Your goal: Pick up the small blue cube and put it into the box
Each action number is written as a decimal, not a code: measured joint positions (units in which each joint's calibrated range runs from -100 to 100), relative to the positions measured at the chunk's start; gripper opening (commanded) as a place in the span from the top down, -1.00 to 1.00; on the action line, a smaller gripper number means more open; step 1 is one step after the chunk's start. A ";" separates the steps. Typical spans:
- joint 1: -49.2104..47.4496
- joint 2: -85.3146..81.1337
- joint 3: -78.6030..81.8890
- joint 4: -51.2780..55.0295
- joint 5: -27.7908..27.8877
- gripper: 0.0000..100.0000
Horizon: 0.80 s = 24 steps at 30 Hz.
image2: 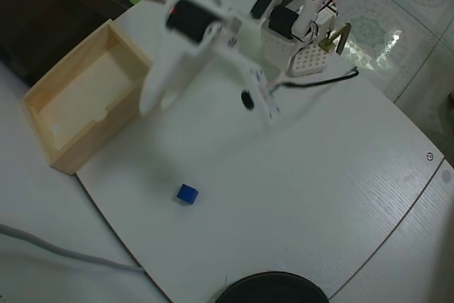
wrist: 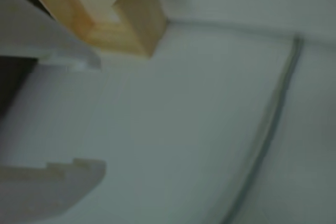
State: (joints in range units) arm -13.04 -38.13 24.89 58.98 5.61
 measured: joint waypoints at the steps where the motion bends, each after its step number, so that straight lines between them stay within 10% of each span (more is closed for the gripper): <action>1: -0.96 2.45 -1.99 1.02 0.95 0.68; 24: -4.05 43.50 -22.26 11.26 5.58 0.68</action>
State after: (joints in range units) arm -17.10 5.37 2.62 70.23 11.19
